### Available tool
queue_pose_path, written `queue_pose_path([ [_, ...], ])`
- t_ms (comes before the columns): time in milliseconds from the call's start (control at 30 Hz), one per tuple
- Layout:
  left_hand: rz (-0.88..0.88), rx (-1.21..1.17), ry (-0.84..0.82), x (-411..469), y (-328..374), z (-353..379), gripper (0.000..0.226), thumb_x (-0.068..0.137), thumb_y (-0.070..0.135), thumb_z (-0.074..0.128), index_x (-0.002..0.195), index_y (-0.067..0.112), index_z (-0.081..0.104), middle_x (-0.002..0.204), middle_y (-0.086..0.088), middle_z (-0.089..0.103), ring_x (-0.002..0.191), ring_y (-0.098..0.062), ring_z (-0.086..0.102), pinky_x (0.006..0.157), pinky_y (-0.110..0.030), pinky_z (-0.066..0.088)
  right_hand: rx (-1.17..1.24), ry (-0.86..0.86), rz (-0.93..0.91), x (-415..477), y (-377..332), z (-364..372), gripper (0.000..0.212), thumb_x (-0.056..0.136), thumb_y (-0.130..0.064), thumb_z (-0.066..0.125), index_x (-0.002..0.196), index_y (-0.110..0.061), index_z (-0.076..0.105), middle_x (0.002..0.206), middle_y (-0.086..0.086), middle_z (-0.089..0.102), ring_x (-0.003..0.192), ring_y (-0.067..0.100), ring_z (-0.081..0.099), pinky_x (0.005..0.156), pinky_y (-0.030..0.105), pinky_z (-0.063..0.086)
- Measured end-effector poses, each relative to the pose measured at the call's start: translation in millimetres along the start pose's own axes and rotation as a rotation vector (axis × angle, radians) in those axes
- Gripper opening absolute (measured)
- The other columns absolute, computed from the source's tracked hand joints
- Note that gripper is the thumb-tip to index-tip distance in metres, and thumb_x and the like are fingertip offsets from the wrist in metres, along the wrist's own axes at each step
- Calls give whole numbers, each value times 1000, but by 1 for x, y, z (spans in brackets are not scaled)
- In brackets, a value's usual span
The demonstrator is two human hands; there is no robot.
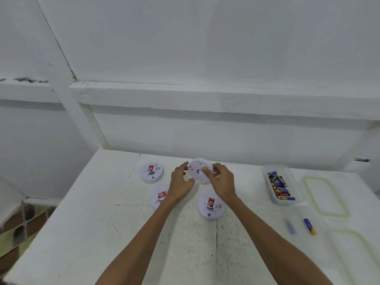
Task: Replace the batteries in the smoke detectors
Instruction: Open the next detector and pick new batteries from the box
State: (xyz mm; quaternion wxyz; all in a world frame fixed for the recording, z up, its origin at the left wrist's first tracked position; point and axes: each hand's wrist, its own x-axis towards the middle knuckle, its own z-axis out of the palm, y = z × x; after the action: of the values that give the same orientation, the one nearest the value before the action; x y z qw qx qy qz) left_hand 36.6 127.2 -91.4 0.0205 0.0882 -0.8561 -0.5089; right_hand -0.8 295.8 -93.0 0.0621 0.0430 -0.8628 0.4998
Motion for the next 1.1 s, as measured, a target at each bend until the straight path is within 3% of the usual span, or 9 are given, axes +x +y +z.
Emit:
queue_pose_path([
  [167,97,-45,-37,-19,17,31,76,66,49,78,131,47,38,126,11,42,124,-13,38,97,-28,39,114,87,90,-16,8,-26,41,84,-49,73,74,-10,64,66,0,66,60,9,58,56,13,44],
  [333,176,-66,-109,-38,14,66,112,63,36,93,152,23,25,131,3,29,124,-9,36,88,2,35,178,76,221,-40,27,-55,53,82,-54,73,68,-6,60,61,7,67,58,13,68,62,23,50],
  [500,305,-136,-44,-62,26,93,93,65,46,90,140,33,36,130,13,38,123,12,41,96,-5,41,301,78,353,-69,41,-80,59,83,-57,70,70,-1,63,62,7,67,60,16,69,64,28,59],
  [633,326,-141,-55,-75,35,112,76,69,23,95,126,39,48,123,18,59,117,9,57,95,-17,51,270,93,418,-90,50,-97,55,86,-60,64,64,-10,58,61,4,65,57,15,67,55,20,53],
  [733,308,-158,-74,-81,29,125,74,65,39,95,125,34,54,120,14,67,113,-7,65,92,-38,59,184,120,414,-104,58,-104,50,89,-63,58,89,-13,63,80,-1,71,66,11,70,65,26,59],
  [833,298,-155,-99,-90,30,133,62,62,29,93,112,39,58,105,22,67,102,-1,64,82,-21,54,178,150,360,-116,66,-109,39,96,-57,48,118,-25,55,107,-6,65,92,11,67,77,38,61],
  [933,315,-127,-159,-101,24,137,68,63,18,95,117,37,59,109,15,66,104,5,61,83,-9,49,106,120,211,-128,73,-117,35,98,-48,52,130,-33,51,120,-12,59,104,4,60,83,24,54],
  [1000,259,-139,-207,-105,14,139,74,65,26,96,129,22,58,119,3,66,111,-4,61,92,-18,53,27,41,138,-135,78,-119,45,91,-44,66,132,-32,51,124,-15,54,108,-2,56,84,14,48],
  [1100,206,-134,-246,-112,2,141,80,59,37,94,127,23,55,120,5,64,109,-6,64,89,-29,58,-122,-76,40,-143,85,-117,63,75,-50,77,128,-25,55,126,-10,48,108,0,50,88,7,42],
])
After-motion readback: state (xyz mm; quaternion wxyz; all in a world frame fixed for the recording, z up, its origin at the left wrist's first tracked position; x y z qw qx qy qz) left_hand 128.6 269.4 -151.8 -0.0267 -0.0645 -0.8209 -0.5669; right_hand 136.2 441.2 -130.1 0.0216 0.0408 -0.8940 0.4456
